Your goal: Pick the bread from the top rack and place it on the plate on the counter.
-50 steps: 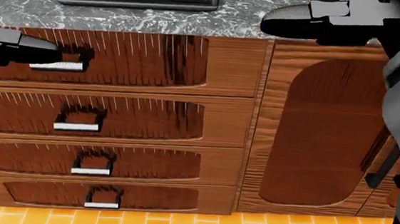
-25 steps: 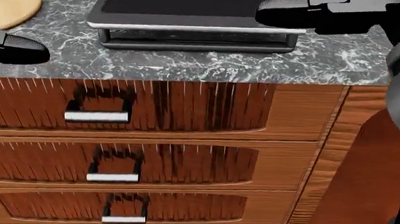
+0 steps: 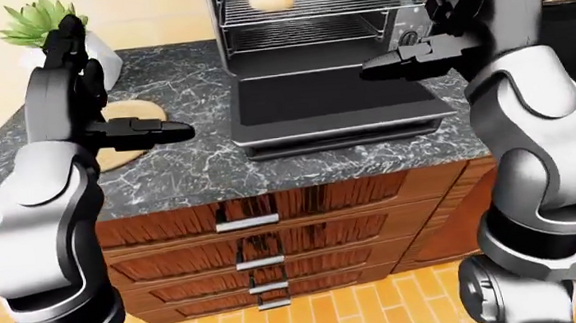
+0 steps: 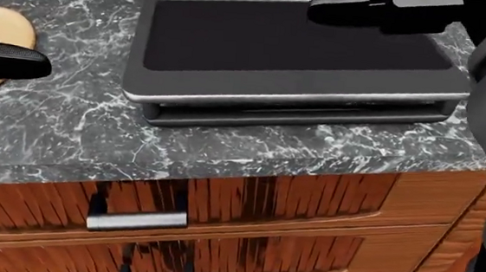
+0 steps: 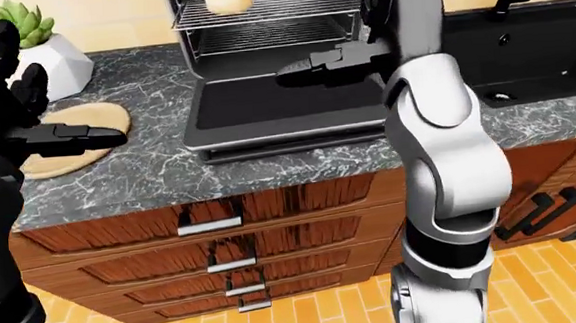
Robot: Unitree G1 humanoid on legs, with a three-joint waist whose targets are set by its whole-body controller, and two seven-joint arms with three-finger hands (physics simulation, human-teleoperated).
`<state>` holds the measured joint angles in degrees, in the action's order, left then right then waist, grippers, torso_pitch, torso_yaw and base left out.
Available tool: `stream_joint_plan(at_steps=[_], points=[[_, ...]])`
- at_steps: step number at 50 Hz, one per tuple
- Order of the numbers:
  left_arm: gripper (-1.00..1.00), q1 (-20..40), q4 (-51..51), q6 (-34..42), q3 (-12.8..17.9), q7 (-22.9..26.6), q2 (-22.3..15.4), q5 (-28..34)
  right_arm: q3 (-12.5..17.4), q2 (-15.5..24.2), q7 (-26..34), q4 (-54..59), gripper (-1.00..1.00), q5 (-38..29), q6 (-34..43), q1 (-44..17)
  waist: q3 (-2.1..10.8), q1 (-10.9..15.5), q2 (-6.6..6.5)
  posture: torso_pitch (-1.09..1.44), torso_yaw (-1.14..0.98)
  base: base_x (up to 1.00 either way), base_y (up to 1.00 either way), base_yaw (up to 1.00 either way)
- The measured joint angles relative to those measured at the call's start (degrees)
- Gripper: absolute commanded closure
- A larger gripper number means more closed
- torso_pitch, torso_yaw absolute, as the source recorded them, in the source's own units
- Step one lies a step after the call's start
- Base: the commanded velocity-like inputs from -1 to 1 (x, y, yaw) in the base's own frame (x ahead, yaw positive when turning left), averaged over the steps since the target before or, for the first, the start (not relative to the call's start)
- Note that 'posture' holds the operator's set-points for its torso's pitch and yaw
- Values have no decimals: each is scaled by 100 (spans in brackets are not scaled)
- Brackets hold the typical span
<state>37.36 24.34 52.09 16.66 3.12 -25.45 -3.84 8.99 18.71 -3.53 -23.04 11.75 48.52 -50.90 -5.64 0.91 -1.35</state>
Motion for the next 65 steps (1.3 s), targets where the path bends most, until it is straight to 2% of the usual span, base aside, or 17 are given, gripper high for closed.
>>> stream_joint_plan(at_steps=[3,6,10,14,16,19,22,26,30,31,36,41,44,48,54,56,65], points=[[-100,99,45,-62,-10,15,-37,-15,157,49,-57,-147,-100,11,12,-112,45,-10,119,0,0,0,0,0],[-100,136,29,-182,5,-8,-27,12,200,67,-88,-309,-100,111,-29,-146,192,47,349,0,0,0,0,0],[-100,92,-124,-170,-126,14,44,-1,203,44,-111,-231,-100,242,-3,-38,257,-28,143,0,0,0,8,0],[-100,87,-74,-127,-182,67,56,-38,220,85,-169,-133,-100,327,69,42,391,-140,251,0,0,0,26,0],[-100,119,2,-156,-143,69,32,-32,242,111,-193,-191,-100,352,51,-4,443,-123,223,0,0,0,27,0],[-100,166,64,-214,-76,44,-3,11,255,148,-193,-358,-100,409,-32,-26,394,-124,32,0,0,0,27,0],[-100,181,79,-223,-44,34,-41,38,241,144,-188,-391,-100,463,-46,-51,379,-121,-288,0,0,0,6,0],[-100,15,14,-162,37,16,-19,78,60,54,-171,-323,-100,536,-1,85,209,-60,-25,0,0,0,0,0],[-100,15,23,-60,32,27,-29,58,82,100,-159,-274,-100,545,74,23,192,-40,324,0,0,0,0,7],[-100,-9,57,-56,30,31,0,47,122,108,-167,-299,-100,539,51,36,201,-38,343,0,0,0,0,41],[-100,-36,151,10,50,55,-47,-20,209,114,-257,-345,-100,579,11,-12,297,-6,210,0,0,0,0,40],[-100,27,279,-75,142,3,-124,7,130,117,-254,-376,-100,604,-58,-1,321,-25,305,0,0,0,0,41],[-100,27,252,-61,59,7,-91,-10,176,137,-268,-318,-100,561,-63,45,305,-71,209,0,0,0,0,41],[-100,0,244,-17,10,44,-92,-58,170,169,-274,-264,-100,448,-35,57,317,-11,333,0,0,0,0,20],[-100,100,212,-32,44,22,-131,-20,142,108,-173,-290,-100,360,-57,10,212,-168,-10,0,0,0,0,0],[-100,72,186,-12,45,36,-131,-30,130,83,-157,-259,-100,366,9,28,168,-168,46,0,0,0,0,0],[-100,61,199,76,91,30,-162,-37,67,20,-134,-225,-100,377,-108,-17,297,-96,102,0,0,0,0,5]])
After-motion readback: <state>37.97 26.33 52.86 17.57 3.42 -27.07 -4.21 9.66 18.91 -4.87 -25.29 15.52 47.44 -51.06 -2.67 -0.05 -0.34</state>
